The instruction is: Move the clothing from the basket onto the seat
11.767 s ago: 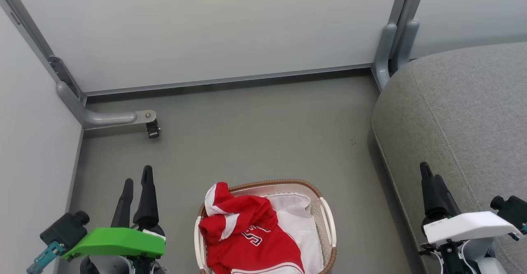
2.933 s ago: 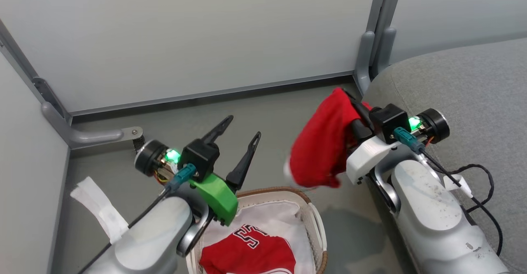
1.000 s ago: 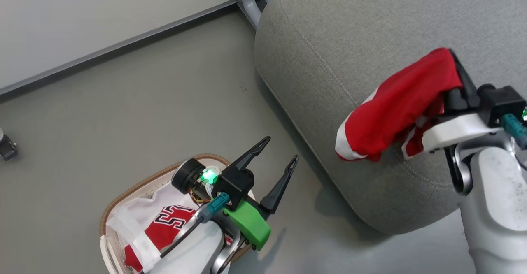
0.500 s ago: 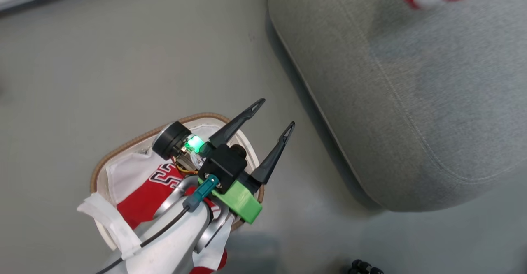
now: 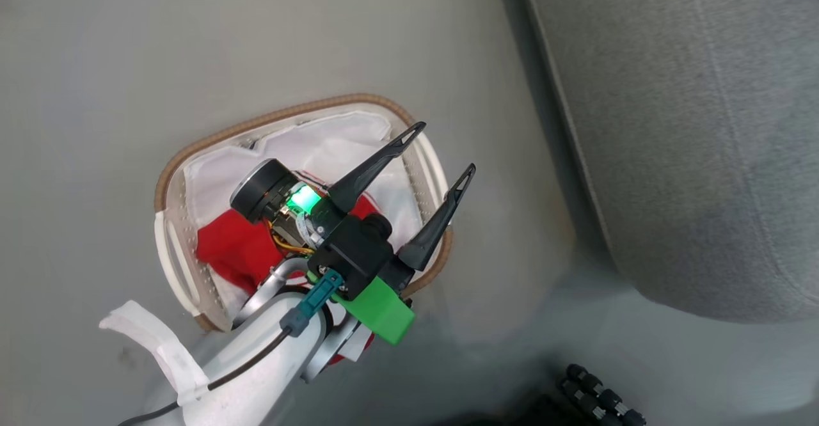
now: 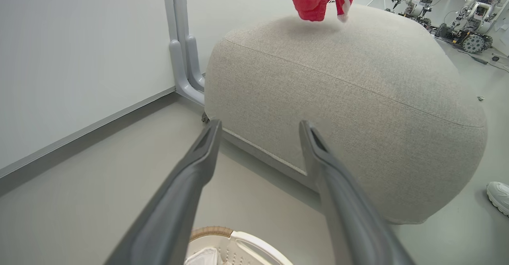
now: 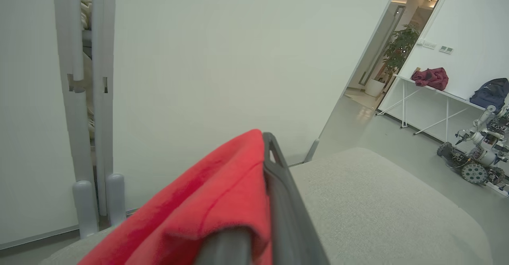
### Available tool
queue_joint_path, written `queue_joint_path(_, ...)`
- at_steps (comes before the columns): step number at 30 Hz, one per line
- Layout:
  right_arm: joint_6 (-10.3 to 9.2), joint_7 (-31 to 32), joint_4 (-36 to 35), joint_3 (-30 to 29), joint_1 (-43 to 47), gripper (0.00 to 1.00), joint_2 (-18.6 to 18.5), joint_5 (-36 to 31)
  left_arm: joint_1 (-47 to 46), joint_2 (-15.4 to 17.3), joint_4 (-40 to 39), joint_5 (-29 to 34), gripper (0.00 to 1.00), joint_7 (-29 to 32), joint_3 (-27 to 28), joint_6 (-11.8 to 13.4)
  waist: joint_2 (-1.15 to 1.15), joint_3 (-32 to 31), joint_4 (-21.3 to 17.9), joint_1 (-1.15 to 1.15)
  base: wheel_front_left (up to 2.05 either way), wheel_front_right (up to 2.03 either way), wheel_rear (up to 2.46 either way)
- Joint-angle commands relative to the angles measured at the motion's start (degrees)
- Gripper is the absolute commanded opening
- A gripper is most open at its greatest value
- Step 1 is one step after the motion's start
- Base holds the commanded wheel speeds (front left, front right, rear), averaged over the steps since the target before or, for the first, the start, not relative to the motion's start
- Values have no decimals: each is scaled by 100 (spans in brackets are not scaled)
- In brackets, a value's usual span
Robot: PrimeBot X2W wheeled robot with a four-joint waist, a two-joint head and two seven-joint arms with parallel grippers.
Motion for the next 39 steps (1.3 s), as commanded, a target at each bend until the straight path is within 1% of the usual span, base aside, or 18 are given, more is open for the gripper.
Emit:
queue_joint_path(1, -7, -85, 118, -71, 30, 0, 48, -101, -100, 43, -40, 41, 100, 0, 13, 44, 0, 372, 324, -1, 0, 0, 0)
queue_joint_path(8, -8, -472, 1002, -382, 484, 0, 266, -558, -138, 91, -57, 18, 100, -34, 34, 77, 0, 529, 343, -1, 0, 0, 0)
queue_joint_path(11, -8, -658, 1349, -441, 640, 0, 424, -735, -140, 115, -61, 14, 100, -40, 30, 91, 0, 551, 351, -1, 0, 0, 0)
queue_joint_path(12, -8, -714, 1426, -441, 664, 7, 479, -766, -139, 126, -61, 15, 100, -40, 31, 97, 0, 552, 344, -1, 0, 0, 0)
queue_joint_path(13, -8, -795, 1508, -421, 701, 23, 548, -794, -133, 138, -58, 21, 100, -38, 29, 104, 0, 547, 330, -1, 0, 0, 0)
queue_joint_path(14, -8, -852, 1563, -390, 724, 43, 600, -811, -130, 152, -54, 21, 100, -36, 28, 104, 0, 539, 319, -1, 0, 0, 0)
queue_joint_path(15, -8, -921, 1638, -342, 752, 100, 669, -797, -126, 169, -47, 20, 100, -33, 29, 111, 0, 522, 301, -1, 0, 0, 0)
queue_joint_path(20, -8, -1113, 1825, -134, 971, 100, 861, -696, -46, 198, -61, -39, 100, -57, 50, 168, 0, 361, 193, -1, 0, 0, 0)
queue_joint_path(25, -8, -1177, 1717, 226, 1280, 100, 989, -494, 57, 173, 4, -137, 100, -140, 74, 219, 0, 77, 104, -1, 0, 0, 0)
queue_joint_path(29, -8, -1184, 1237, 575, 1771, 100, 1036, -263, 134, 162, 138, -221, 100, -262, 159, 259, 0, -265, 71, -1, 0, 0, 0)
queue_joint_path(33, -8, -1186, 872, 809, 2153, 100, 1006, -46, 190, 154, 309, -349, 100, -399, 296, 308, 0, -646, 116, -1, 0, 0, 0)
queue_joint_path(36, -8, -1186, 685, 956, 2328, 100, 984, 70, 256, 137, 478, -510, 100, -489, 476, 361, 0, -957, 190, -1, 0, 0, 0)
queue_joint_path(39, -8, -1184, 507, 1145, 2372, 100, 1049, 155, 375, 128, 669, -659, 100, -547, 724, 449, 0, -1304, 289, -1, 0, 0, 0)
